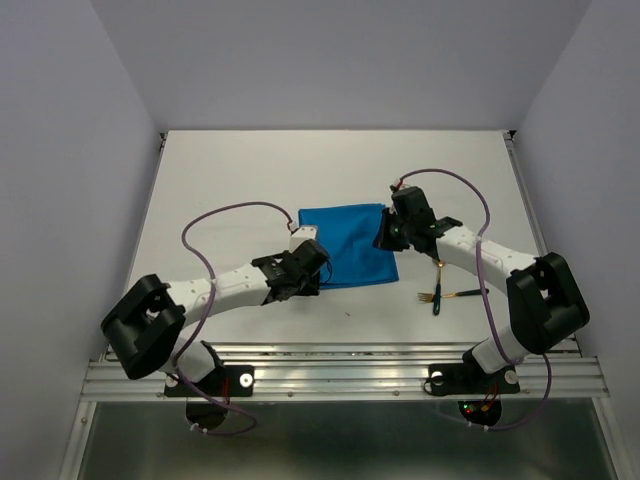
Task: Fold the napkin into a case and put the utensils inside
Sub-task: Smooth out the lower triangle-folded napkin at the center of the board.
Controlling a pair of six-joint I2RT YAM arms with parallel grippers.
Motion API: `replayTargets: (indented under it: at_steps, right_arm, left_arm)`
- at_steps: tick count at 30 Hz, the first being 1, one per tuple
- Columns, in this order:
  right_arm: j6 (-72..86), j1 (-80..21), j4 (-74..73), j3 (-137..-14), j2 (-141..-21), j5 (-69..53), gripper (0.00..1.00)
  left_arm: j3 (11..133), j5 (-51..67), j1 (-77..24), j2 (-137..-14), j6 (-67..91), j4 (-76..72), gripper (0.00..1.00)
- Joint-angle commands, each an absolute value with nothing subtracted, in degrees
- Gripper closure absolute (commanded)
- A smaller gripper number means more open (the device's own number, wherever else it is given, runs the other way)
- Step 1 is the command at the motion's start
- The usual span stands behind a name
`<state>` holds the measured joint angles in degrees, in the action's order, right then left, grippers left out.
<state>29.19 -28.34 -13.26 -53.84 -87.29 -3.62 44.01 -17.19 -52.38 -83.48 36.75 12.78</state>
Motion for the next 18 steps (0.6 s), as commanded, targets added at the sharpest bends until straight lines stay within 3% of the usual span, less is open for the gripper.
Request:
replayTargets:
  at_steps: [1,4,6,11,18]
  right_arm:
    - [28.6,-29.5,-13.1,-56.3,-86.4,-3.9,0.96]
    - [28.3,-29.5,-13.2,-55.6,-86.9,-3.9,0.96]
    - [28.0,-29.5,-13.8,-54.8,-86.9,-3.7,0.96]
    - [28.5,-29.5,-16.1,-51.9,-84.7,1.6,0.71]
    - [31.2,-29.5,-19.2,-47.1,-80.7,8.4,0.69]
  left_arm:
    - [47.9,-18.8,-52.0,-75.2,35.9,16.5,0.51]
    - [48.3,-18.1,-50.5,-74.4,35.2,15.2,0.6]
    - [48.1,-16.9,-48.7,-75.1,34.5,13.3,0.61]
    - [47.6,-15.0,-46.1,-79.2,33.3,9.8,0.56]
    - [47.7,-13.8,-45.1,-83.1,32.4,6.3,0.62]
